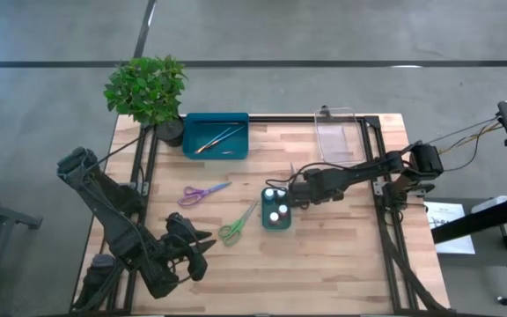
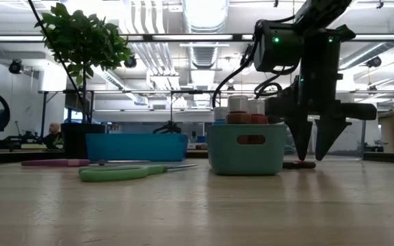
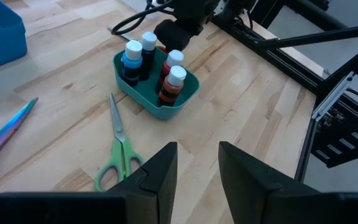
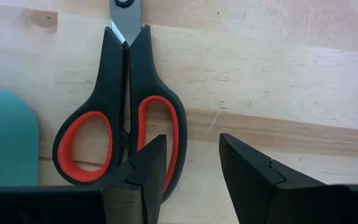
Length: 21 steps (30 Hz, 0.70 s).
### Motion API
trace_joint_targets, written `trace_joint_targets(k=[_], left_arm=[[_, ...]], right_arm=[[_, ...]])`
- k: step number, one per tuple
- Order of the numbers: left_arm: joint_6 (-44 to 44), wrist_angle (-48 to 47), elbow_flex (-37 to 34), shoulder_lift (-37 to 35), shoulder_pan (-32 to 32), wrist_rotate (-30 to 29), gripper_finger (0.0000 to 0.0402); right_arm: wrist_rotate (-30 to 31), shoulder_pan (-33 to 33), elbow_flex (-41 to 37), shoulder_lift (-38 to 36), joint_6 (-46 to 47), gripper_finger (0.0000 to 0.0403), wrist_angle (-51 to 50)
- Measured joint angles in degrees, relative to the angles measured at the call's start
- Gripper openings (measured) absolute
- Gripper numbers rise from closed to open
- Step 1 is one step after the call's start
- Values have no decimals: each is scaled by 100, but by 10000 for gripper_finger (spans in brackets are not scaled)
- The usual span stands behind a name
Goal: Pick & Place Paint Supplies
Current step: Put the right black scissors into the transparent bin
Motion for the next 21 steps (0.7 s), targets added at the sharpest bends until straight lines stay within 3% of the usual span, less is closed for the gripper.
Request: trace_joint_targets(k=[21], left_arm=[[12, -4, 0, -2, -2, 1, 127]], right_arm=[[-169, -91, -270, 7, -39, 146, 478]])
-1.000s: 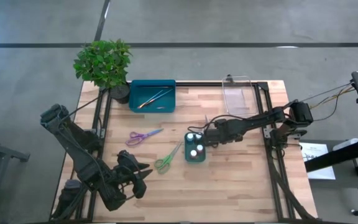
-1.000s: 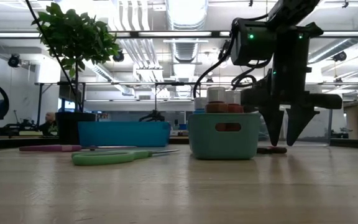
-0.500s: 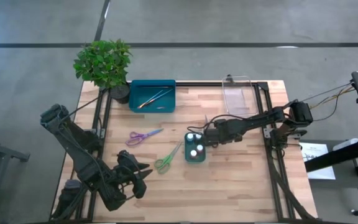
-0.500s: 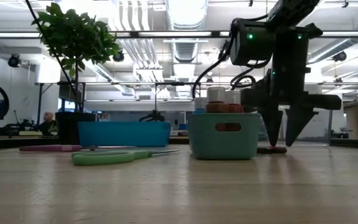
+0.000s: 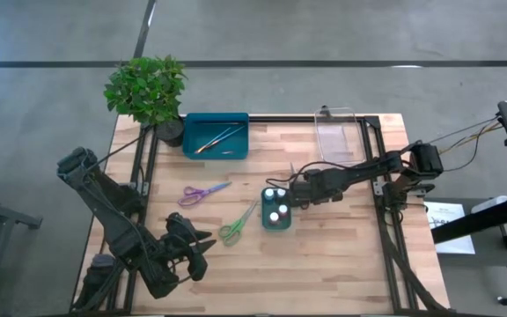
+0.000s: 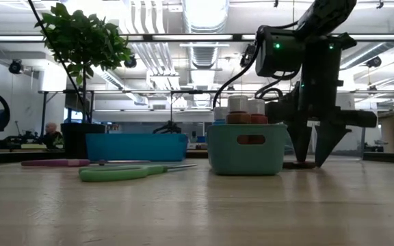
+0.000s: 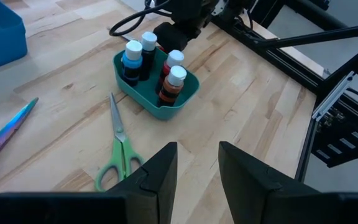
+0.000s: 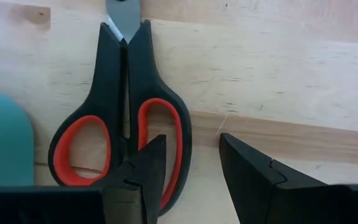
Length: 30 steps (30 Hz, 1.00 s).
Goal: Pick & Place Paint Supplies
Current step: Put the right black scissors into the transparent bin
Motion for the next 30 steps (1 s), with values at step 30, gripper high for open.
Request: trace_joint_targets(k=[30], left_arm=[[-7, -4, 0, 2, 0, -1, 127]], right_arm=[[-49, 7, -81, -7, -164, 79, 125]])
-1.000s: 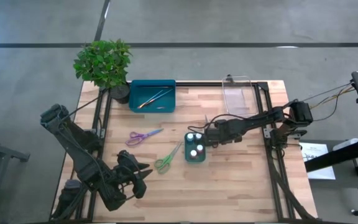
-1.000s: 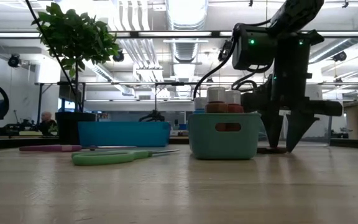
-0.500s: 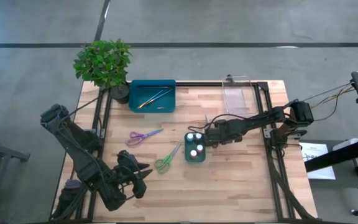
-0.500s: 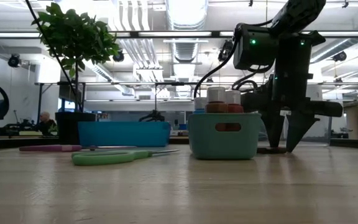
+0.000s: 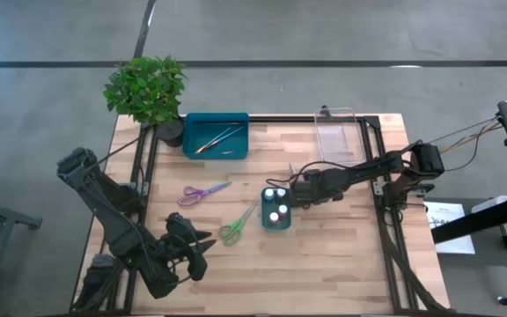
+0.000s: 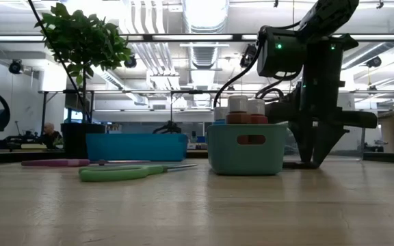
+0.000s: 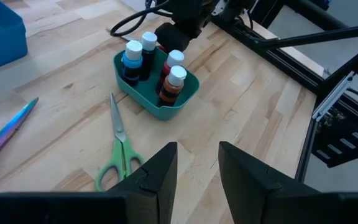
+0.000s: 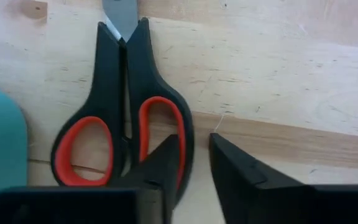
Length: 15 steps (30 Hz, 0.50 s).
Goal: Pick & Place Paint Supplies
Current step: Put the right black scissors into the transparent bin
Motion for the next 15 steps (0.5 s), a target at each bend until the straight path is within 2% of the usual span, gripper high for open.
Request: trace_joint_targets(k=[5, 15], left_arm=[[-12, 0, 0, 0, 0, 2, 127], [-12, 0, 0, -1, 0, 1, 127]], right_arm=[[57, 0, 54, 13, -7, 20, 187], [214, 4, 54, 8, 18, 20, 289]])
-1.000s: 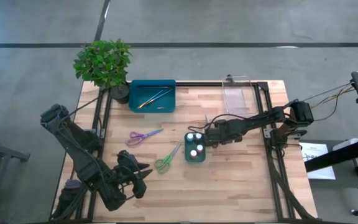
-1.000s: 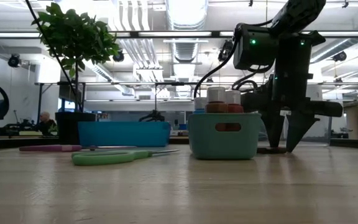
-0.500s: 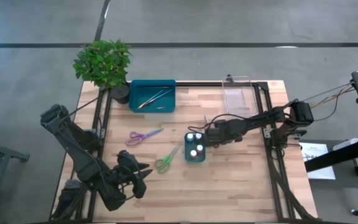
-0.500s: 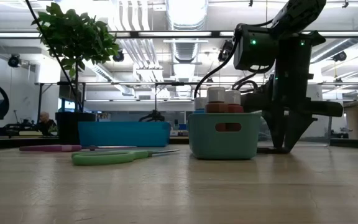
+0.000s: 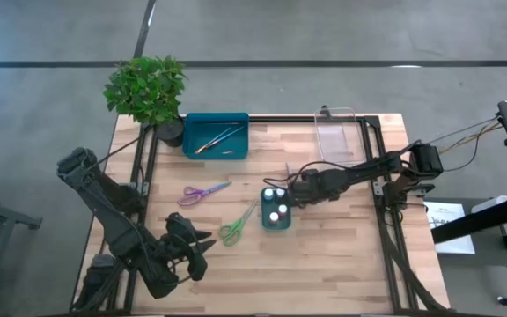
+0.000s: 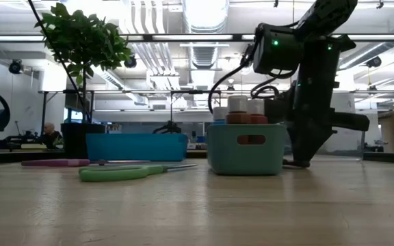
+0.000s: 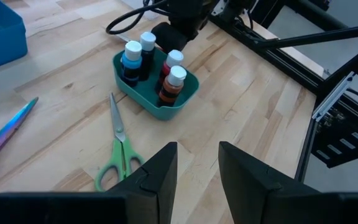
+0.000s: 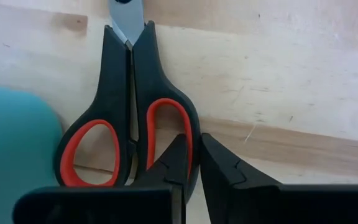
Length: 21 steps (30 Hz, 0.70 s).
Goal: Pick & Place Paint Supplies
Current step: Put the right black scissors into the transparent bin
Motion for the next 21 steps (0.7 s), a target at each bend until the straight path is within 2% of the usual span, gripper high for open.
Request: trace_joint_targets(k=[21], left_arm=[[2, 4, 0, 0, 0, 1, 127]], right_arm=[[861, -2, 9, -788, 181, 18, -539]])
